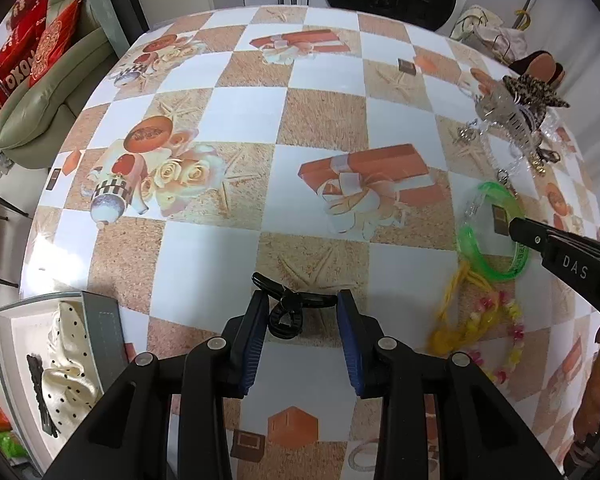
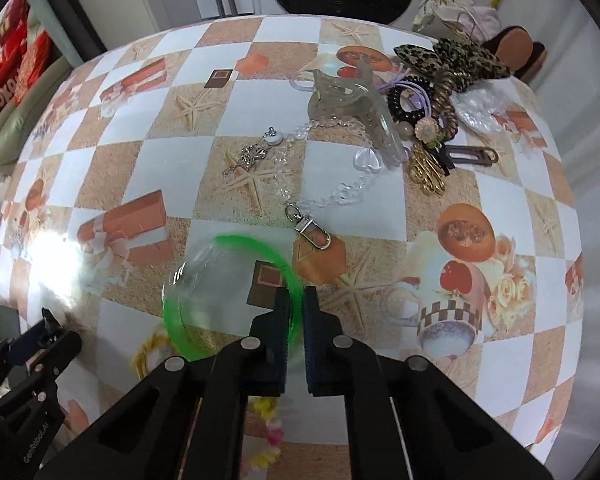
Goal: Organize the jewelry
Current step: 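Carry green bangle and black claw clip into the tray and release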
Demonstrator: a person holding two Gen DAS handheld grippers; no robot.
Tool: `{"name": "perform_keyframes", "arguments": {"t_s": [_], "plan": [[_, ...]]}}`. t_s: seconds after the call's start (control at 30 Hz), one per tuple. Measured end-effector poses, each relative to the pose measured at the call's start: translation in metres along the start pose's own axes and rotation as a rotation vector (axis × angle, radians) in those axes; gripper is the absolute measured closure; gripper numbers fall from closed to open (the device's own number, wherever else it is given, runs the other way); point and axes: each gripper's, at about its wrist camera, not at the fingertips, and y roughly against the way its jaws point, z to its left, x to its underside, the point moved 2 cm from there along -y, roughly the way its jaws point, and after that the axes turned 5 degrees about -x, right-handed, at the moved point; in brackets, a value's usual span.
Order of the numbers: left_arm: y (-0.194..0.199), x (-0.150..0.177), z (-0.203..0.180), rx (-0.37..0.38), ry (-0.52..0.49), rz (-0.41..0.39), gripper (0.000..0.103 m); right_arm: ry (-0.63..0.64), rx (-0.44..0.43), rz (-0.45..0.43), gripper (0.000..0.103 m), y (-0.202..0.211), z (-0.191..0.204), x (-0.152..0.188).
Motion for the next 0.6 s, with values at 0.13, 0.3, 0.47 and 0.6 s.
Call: {"name": "perform_keyframes", "arguments": {"t_s": [0.13,0.3,0.47,0.6], "plan": [[0.010,0.002,0.005,0.019,0.004,-0.018,0.063,-0.030,-0.049,-0.020,0.096,0.006,-0.007,0.000],[0.027,0.005,0.010,0.040,0.006,-0.047,0.063,-0.084,-0.098,-0.024,0.096,0.022,-0.016,0.011],[0.043,0.010,0.020,0.051,0.011,-0.066,0.063,-0.094,-0.129,-0.034,0.096,0.043,-0.020,0.020],[0.056,0.018,0.031,0.059,0.028,-0.076,0.063,-0.082,-0.155,-0.039,0.096,0.057,-0.011,0.025]]}}
